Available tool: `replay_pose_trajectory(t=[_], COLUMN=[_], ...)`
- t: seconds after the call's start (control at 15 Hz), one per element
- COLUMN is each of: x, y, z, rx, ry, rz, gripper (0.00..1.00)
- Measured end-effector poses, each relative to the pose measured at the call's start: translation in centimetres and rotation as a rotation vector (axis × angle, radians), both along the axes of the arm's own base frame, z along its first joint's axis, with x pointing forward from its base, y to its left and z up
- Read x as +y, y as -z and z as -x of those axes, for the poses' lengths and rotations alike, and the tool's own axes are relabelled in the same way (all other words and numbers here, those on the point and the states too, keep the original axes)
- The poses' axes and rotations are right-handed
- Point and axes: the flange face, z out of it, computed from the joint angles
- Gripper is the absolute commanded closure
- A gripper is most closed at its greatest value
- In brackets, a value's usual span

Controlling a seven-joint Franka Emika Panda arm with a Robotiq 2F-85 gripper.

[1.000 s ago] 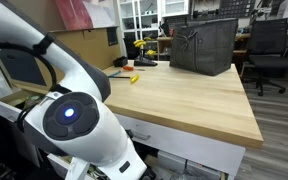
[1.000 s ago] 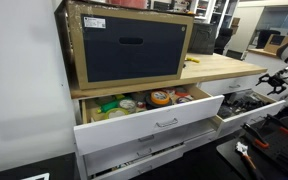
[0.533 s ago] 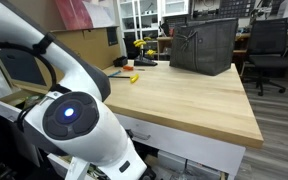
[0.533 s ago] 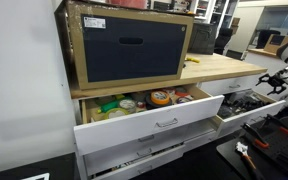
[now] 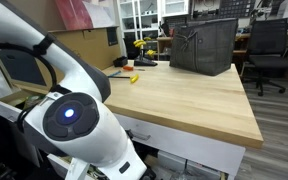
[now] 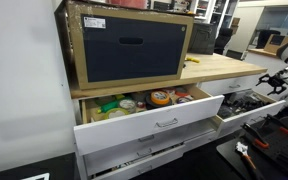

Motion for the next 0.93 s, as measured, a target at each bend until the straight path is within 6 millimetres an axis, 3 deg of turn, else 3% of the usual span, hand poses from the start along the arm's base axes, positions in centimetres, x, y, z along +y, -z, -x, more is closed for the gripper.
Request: replay_pose_trajectory(t=[0.53, 0.93], x=[-0.5, -1.4], y=[-0.4, -0.5], z=[-0.6, -2.7], rx=[-0.005, -0.054], ry=[0.005, 0.058], rz=[0.015, 0.011], gripper=[0.00, 0.00])
